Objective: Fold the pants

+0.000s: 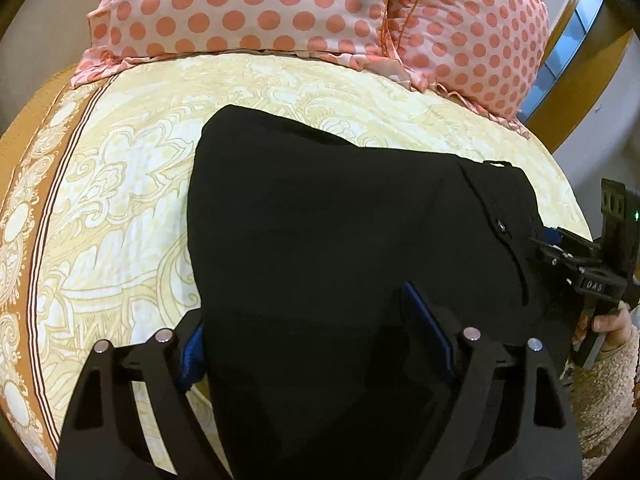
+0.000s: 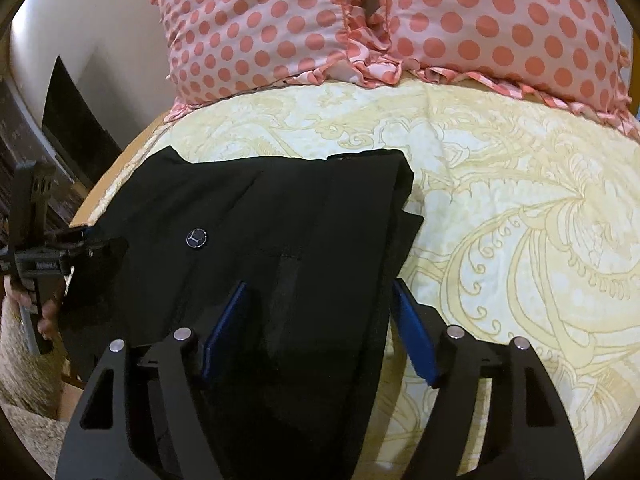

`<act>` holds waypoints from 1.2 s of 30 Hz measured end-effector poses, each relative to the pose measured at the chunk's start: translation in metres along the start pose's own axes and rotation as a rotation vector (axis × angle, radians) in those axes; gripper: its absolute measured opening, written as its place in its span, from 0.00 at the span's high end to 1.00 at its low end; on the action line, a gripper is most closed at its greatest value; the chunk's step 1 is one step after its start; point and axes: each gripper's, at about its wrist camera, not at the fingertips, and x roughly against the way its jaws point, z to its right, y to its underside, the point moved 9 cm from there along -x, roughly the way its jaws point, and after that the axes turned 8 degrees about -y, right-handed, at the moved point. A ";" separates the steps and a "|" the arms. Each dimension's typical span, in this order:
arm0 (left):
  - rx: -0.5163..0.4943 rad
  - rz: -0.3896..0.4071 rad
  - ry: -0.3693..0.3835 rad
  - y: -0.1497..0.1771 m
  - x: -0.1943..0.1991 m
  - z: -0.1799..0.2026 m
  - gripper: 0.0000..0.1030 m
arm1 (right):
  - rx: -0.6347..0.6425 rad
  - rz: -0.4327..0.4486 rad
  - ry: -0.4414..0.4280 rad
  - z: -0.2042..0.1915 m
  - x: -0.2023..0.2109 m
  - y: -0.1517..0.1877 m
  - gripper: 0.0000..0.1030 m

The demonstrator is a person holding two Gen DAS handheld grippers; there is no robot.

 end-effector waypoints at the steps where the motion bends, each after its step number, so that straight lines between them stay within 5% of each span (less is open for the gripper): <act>1: 0.001 0.001 -0.007 -0.001 0.000 -0.001 0.28 | 0.021 0.007 0.001 -0.002 0.001 0.001 0.38; 4: -0.028 0.023 -0.041 -0.001 0.006 -0.001 0.53 | 0.052 0.033 0.010 -0.002 0.009 0.001 0.55; 8: -0.028 0.038 -0.064 -0.002 0.010 -0.006 0.75 | 0.000 0.044 -0.032 0.006 0.008 0.000 0.56; 10: -0.033 0.058 -0.061 -0.003 0.015 -0.004 0.88 | 0.073 0.063 0.030 -0.002 0.012 0.000 0.65; 12: -0.063 0.088 -0.085 -0.004 0.023 0.001 0.89 | 0.158 0.072 0.084 -0.012 0.017 0.000 0.77; 16: -0.137 0.091 -0.150 -0.004 0.021 0.010 0.88 | 0.229 0.054 0.143 -0.020 0.015 0.000 0.72; 20: -0.128 0.067 -0.141 -0.004 0.013 0.009 0.79 | 0.064 0.029 0.024 0.003 0.004 -0.002 0.60; 21: -0.118 0.068 -0.141 -0.004 0.012 0.008 0.81 | 0.026 0.029 -0.018 0.007 0.002 -0.003 0.64; 22: -0.111 0.076 -0.139 -0.005 0.013 0.008 0.86 | 0.022 0.040 -0.050 0.007 0.003 -0.003 0.78; 24: -0.115 0.106 -0.133 -0.007 0.020 0.010 0.91 | 0.079 0.063 -0.047 -0.002 0.008 -0.004 0.85; 30: -0.110 0.180 -0.101 -0.030 0.039 0.018 0.91 | 0.117 0.121 -0.068 -0.013 0.025 -0.028 0.89; 36: -0.116 0.246 -0.104 -0.089 0.036 0.028 0.91 | 0.090 0.188 -0.045 0.005 0.023 -0.084 0.90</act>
